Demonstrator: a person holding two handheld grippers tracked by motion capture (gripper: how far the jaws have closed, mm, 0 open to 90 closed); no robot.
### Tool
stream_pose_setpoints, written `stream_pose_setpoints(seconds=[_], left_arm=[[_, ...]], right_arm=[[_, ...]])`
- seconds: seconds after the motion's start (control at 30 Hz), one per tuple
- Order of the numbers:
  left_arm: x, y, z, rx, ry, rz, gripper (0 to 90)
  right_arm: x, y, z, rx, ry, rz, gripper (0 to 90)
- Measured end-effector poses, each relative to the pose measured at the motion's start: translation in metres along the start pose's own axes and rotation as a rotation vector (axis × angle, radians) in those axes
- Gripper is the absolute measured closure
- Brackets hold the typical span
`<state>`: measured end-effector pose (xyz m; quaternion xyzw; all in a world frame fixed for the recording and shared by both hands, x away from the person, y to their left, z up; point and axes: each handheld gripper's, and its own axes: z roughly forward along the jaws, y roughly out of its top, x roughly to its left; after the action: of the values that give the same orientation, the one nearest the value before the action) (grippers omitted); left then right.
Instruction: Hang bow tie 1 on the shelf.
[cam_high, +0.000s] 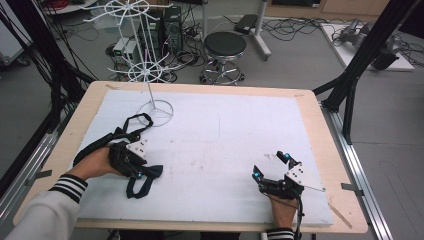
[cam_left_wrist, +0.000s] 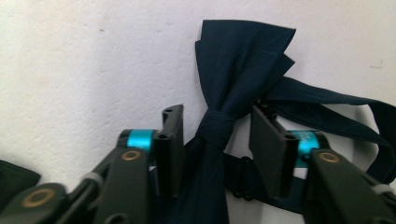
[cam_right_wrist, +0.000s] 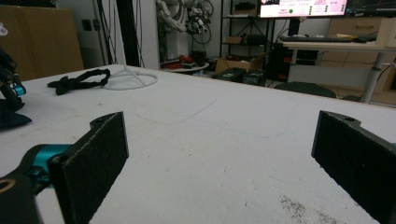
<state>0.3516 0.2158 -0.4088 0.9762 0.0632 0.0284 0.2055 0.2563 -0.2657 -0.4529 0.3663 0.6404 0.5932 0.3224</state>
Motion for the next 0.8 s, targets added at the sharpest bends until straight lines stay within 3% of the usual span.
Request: stream_pose_setpoints(seconds=[0.13, 0.17, 0.23, 0.43, 0.5, 0.8], left_arm=[[-0.001, 0.000, 0.001, 0.010, 0.017, 0.001, 67.8], [0.000, 0.001, 0.001, 0.028, 0.020, 0.017, 70.2], [-0.003, 0.002, 0.002, 0.027, 0.027, 0.005, 73.6], [-0.004, 0.002, 0.000, 0.032, 0.052, -0.015, 74.6], [-0.004, 0.002, -0.002, 0.015, 0.064, -0.038, 74.6], [-0.003, 0.001, -0.009, -0.010, 0.085, -0.051, 74.5]], right_arm=[[0.000, 0.000, 0.000, 0.002, 0.002, 0.001, 2.9], [0.000, 0.000, 0.000, -0.001, 0.001, 0.000, 3.0], [0.000, 0.000, 0.000, 0.000, 0.003, 0.000, 2.9], [0.000, 0.000, 0.000, 0.001, 0.004, 0.001, 2.9], [0.000, 0.000, 0.000, 0.000, 0.002, 0.002, 3.0], [0.000, 0.000, 0.000, 0.001, 0.004, 0.003, 3.0]])
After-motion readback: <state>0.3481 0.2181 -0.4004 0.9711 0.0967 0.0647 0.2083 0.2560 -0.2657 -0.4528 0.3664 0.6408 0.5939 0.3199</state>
